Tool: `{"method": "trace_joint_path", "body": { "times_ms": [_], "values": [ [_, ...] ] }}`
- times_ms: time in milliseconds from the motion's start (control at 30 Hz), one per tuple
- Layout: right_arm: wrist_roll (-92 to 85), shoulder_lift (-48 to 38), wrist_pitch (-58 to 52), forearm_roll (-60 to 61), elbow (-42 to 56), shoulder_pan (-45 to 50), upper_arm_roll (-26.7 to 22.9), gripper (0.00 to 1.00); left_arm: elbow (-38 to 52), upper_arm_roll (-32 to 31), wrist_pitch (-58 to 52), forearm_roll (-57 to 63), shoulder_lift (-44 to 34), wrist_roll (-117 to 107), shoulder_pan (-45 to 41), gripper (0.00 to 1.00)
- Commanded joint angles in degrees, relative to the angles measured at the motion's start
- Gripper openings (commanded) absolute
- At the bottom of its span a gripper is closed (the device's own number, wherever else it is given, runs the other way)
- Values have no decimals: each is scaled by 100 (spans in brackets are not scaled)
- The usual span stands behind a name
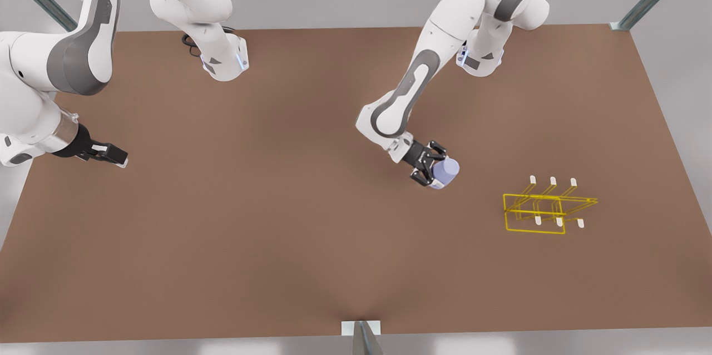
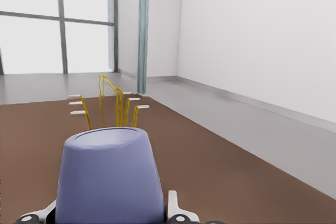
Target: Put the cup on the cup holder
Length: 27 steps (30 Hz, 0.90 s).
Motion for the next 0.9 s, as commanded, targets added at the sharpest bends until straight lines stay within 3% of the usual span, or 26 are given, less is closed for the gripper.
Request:
{"method": "trace_joint_path", "body": {
  "times_ms": [0,233,867],
  "values": [
    [34,5,-15,-1,2,3,-1,100,-406,2,254,375,-198,-449,89,78],
    [-19,13,12,236,11,-67,-1,100,-581,2,439,920,-559,-361,616,78],
    [-1,127,161,236,11,-49,8,100,-1671,10,633,1341,-1516,-537,932,77]
  ]
}}
